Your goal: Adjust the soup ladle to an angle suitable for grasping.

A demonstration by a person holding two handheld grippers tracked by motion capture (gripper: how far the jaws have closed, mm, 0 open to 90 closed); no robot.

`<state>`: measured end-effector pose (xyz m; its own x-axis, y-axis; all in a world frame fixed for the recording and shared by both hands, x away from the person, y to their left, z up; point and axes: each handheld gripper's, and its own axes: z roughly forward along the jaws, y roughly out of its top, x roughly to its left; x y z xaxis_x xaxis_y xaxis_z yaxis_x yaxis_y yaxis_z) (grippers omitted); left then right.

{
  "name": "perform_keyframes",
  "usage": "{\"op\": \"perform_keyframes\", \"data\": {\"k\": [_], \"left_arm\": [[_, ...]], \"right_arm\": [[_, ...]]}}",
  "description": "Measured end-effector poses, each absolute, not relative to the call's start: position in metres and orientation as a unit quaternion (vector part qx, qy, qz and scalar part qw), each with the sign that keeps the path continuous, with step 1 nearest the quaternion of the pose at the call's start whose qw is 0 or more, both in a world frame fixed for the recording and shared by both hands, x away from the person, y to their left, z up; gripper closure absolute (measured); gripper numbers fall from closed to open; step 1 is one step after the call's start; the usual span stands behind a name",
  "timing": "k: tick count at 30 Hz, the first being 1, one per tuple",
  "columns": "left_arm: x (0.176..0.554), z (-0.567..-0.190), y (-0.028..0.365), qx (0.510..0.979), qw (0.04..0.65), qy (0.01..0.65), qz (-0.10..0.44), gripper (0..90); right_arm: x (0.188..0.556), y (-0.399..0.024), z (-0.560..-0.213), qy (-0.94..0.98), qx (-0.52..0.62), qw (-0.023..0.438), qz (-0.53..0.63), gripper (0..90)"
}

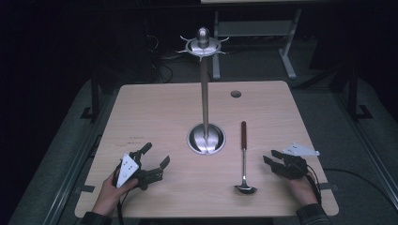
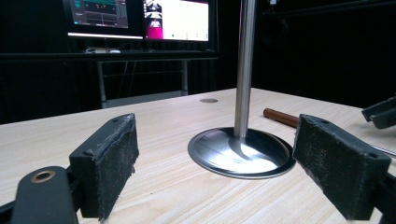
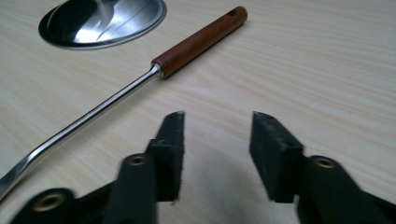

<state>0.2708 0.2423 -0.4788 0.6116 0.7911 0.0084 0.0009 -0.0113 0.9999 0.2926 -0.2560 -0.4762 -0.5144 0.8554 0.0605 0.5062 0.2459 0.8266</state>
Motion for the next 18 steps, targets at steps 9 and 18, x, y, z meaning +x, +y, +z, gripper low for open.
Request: {"op": "perform_keyframes", "data": {"k": [9, 18], "left_arm": [[0.271, -0.479, 0.242, 0.639, 0.630, 0.308, 0.315, 13.7], [0.271, -0.479, 0.242, 0.639, 0.630, 0.310, 0.315, 13.7]], "right_arm": [[0.303, -0.251, -0.473, 0.765, 0.439, 0.199, 0.428, 86.8], [0.319, -0.249, -0.469, 0.762, 0.441, 0.192, 0.433, 89.7]]}}
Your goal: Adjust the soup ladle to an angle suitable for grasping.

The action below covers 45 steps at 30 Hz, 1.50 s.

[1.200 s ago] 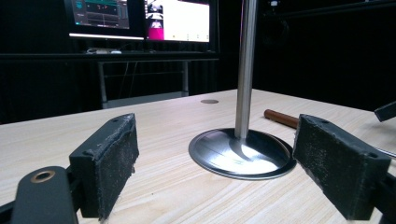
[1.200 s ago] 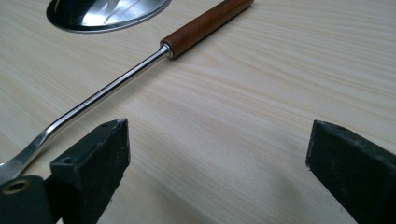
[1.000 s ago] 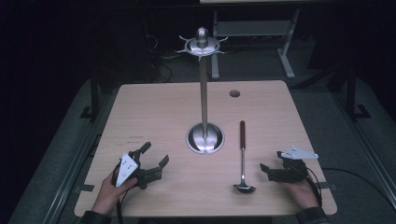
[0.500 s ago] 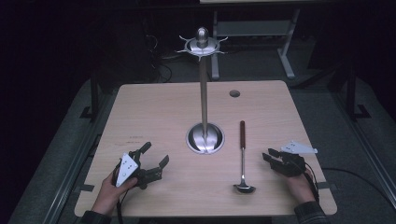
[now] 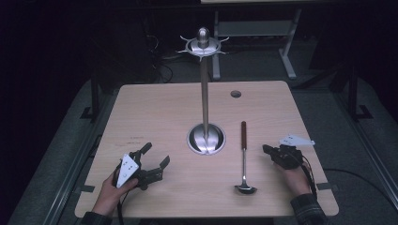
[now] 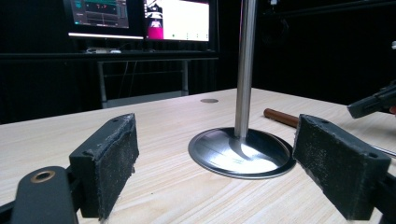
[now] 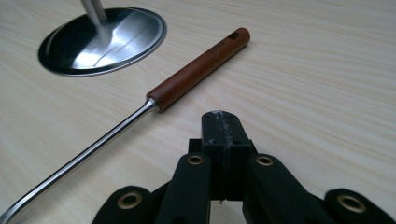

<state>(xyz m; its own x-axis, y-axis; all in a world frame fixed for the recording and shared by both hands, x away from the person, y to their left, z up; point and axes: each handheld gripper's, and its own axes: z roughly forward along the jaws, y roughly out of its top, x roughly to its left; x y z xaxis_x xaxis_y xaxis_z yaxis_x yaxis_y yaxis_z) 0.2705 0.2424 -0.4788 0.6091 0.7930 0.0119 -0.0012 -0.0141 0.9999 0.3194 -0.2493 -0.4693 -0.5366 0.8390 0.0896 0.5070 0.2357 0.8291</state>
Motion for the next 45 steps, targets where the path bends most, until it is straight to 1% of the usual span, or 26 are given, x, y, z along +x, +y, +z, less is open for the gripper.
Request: {"op": "perform_keyframes", "data": {"k": [7, 18, 33, 45], "left_arm": [[0.270, -0.479, 0.243, 0.639, 0.630, 0.310, 0.314, 13.6], [0.271, -0.479, 0.242, 0.640, 0.629, 0.310, 0.314, 13.7], [0.271, -0.479, 0.242, 0.640, 0.629, 0.310, 0.314, 13.6], [0.271, -0.479, 0.242, 0.640, 0.630, 0.309, 0.314, 13.7]], "right_arm": [[0.335, -0.243, -0.467, 0.766, 0.442, 0.183, 0.429, 89.8], [0.355, -0.231, -0.466, 0.766, 0.434, 0.199, 0.431, 89.8], [0.388, -0.213, -0.475, 0.768, 0.455, 0.183, 0.413, 89.8], [0.391, -0.204, -0.479, 0.784, 0.450, 0.167, 0.394, 89.7]]}}
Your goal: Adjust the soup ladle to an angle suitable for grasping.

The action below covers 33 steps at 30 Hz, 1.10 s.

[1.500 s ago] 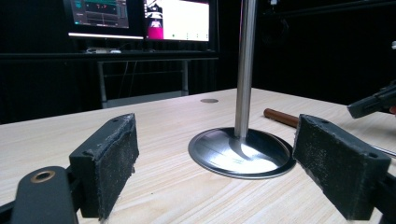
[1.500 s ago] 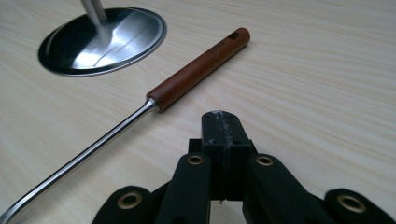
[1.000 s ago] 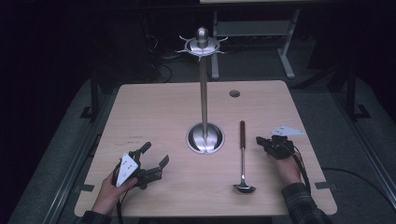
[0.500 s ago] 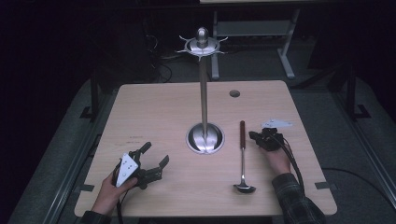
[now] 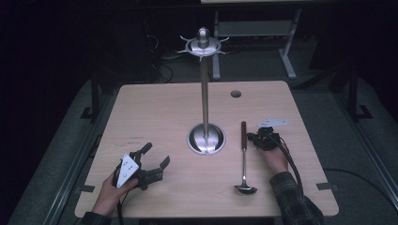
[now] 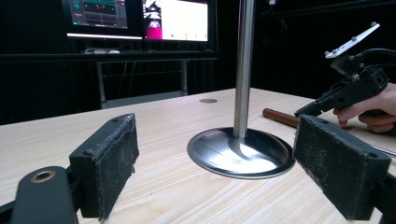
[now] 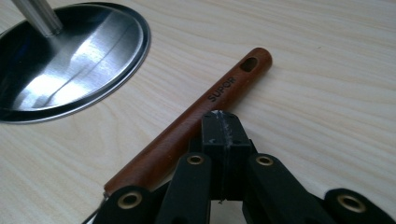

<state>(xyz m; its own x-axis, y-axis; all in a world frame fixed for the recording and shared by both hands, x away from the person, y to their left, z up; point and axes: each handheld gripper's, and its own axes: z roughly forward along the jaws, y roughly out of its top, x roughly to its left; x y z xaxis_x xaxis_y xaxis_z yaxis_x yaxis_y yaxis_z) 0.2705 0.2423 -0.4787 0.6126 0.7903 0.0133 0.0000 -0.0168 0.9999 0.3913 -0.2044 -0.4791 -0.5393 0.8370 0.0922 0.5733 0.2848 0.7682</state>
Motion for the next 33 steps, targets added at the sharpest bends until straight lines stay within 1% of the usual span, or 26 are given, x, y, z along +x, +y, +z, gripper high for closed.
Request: {"op": "perform_keyframes", "data": {"k": [33], "left_arm": [[0.271, -0.479, 0.242, 0.640, 0.630, 0.309, 0.313, 13.7]], "right_arm": [[0.386, -0.167, -0.475, 0.815, 0.399, 0.136, 0.398, 89.8]]}}
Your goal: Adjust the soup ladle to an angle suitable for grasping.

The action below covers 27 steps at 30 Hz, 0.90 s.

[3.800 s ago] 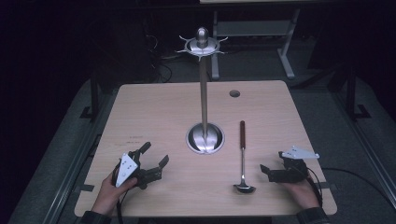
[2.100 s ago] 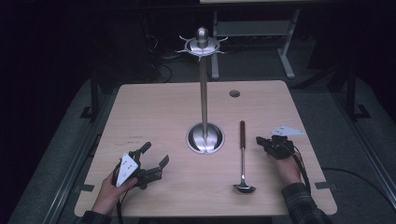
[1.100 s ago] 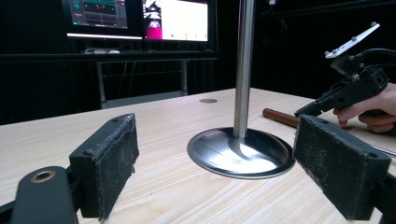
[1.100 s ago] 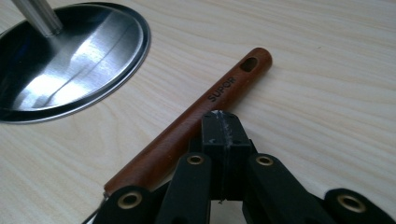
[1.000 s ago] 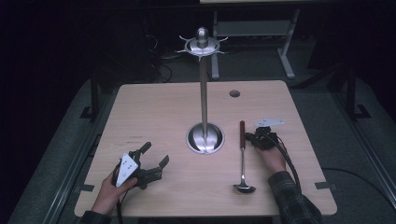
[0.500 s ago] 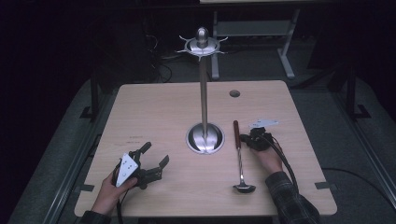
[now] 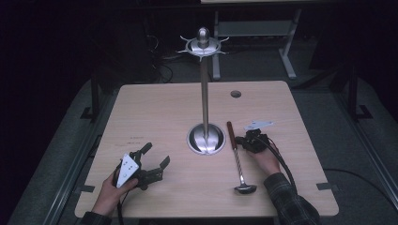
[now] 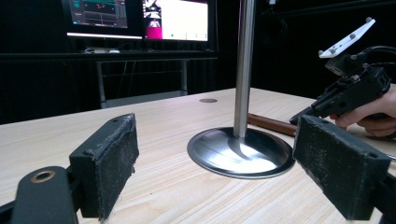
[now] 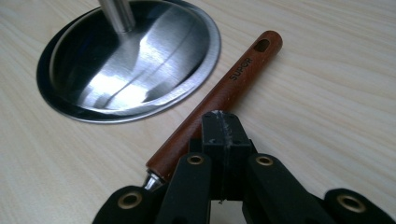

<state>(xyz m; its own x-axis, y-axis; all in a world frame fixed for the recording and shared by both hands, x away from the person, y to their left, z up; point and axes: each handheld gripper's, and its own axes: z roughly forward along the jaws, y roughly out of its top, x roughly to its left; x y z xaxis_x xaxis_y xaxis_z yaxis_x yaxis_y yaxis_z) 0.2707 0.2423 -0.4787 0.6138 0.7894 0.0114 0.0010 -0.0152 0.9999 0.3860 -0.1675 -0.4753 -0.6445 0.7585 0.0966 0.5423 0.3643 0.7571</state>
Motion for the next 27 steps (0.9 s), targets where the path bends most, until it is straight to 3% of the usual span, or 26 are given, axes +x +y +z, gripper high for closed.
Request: {"op": "perform_keyframes", "data": {"k": [12, 27], "left_arm": [[0.270, -0.479, 0.242, 0.640, 0.631, 0.308, 0.314, 13.7], [0.270, -0.479, 0.242, 0.640, 0.630, 0.307, 0.315, 13.6]], "right_arm": [[0.382, -0.162, -0.468, 0.826, 0.383, 0.126, 0.394, 89.8], [0.341, -0.162, -0.435, 0.875, 0.365, 0.026, 0.317, 89.7]]}}
